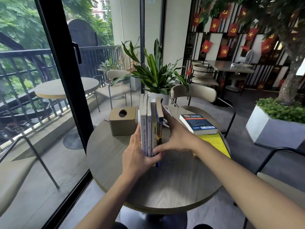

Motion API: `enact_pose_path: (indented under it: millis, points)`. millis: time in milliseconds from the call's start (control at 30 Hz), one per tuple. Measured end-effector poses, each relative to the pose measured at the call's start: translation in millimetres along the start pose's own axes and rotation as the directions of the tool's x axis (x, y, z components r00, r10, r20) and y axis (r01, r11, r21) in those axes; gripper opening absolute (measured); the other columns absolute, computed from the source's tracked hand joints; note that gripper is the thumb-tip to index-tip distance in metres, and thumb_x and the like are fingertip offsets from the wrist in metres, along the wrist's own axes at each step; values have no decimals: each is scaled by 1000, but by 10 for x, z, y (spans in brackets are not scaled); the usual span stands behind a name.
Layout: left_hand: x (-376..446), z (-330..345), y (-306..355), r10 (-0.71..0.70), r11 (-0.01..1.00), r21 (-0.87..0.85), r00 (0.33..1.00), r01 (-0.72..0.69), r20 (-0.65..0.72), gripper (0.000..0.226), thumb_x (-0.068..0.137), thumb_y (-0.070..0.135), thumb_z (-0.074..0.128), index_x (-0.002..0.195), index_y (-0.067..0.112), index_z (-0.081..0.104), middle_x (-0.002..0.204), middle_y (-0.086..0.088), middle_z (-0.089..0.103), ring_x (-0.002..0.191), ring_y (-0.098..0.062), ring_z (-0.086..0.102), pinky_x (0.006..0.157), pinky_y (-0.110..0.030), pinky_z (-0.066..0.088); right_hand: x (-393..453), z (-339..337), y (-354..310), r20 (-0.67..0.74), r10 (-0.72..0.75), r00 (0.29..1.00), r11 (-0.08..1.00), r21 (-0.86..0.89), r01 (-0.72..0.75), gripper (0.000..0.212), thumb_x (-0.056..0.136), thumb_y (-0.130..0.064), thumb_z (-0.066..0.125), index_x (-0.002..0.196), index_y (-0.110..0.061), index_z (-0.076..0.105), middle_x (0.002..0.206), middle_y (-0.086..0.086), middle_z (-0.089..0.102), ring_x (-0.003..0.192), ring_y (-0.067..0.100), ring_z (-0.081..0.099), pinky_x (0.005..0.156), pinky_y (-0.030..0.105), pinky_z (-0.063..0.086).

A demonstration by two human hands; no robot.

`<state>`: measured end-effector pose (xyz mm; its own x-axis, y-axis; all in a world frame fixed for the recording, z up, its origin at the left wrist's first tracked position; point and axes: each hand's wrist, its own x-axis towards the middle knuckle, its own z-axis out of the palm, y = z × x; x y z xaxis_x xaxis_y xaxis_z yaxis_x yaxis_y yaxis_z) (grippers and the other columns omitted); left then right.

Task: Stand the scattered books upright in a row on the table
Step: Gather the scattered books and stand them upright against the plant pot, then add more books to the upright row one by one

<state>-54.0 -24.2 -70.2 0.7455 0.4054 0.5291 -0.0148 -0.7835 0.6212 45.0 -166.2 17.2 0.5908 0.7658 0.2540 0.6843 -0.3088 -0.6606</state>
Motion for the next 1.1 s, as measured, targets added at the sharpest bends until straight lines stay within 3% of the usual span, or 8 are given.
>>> enact_pose_path:
  millis: [100,233,400,533,667,833,967,1100]
  points:
    - [2,-1,-13,-8,1000,3,1000,8,-6,125,57,86,63,155,20,22,144,1,48,116,-20,59,85,-41,55,-61,-213,156,132,84,988,981,-182,-59,135,54,-30,95,151,-42,1,154,-18,18,142,-2,16,113,16,18]
    - [1,46,-52,-14,1000,-8,1000,14,-27,125,55,87,63,153,21,25,140,0,51,110,-21,62,83,-40,57,-25,-341,389,100,179,979,931,-337,-136,120,64,-38,86,155,-36,7,157,3,31,143,19,31,115,32,30]
    - [26,81,-82,-11,1000,2,999,11,-38,123,56,86,64,151,17,27,137,-2,52,108,-21,62,80,-44,59,131,-220,526,35,203,978,923,-340,-180,100,75,-51,75,153,-41,13,156,3,35,141,24,37,112,40,36]
    - [68,84,-82,-16,1000,12,999,16,-30,121,58,83,66,150,14,30,133,-2,53,107,-19,61,80,-44,60,299,-116,558,54,175,983,930,-337,-147,91,82,-38,74,153,-37,17,156,6,37,140,27,39,112,38,35]
    - [105,121,-89,13,999,31,999,-12,-46,119,59,81,66,149,9,33,134,-5,53,109,-20,60,84,-40,58,466,-71,618,15,154,988,913,-385,-137,79,85,-32,72,149,-34,27,143,14,47,127,33,49,99,40,43]
    - [160,161,-125,37,999,39,997,-34,-67,119,62,79,67,150,7,32,137,-5,52,117,-19,56,87,-39,57,753,-38,785,-87,164,983,882,-433,-186,77,86,-33,68,151,-19,30,139,22,48,129,38,44,100,40,39]
    - [222,181,-134,28,999,47,997,-24,-68,120,62,80,64,151,6,30,139,-4,51,120,-16,53,90,-40,56,942,29,829,-143,220,965,894,-365,-258,79,82,-49,63,149,-24,30,133,22,52,126,39,45,99,44,42]
    - [253,214,-153,28,999,47,996,-24,-81,119,64,80,65,151,5,31,138,-5,51,119,-17,54,88,-41,57,1155,118,819,-149,300,942,891,-308,-333,73,79,-52,62,141,-22,39,133,20,53,125,39,47,99,45,43]
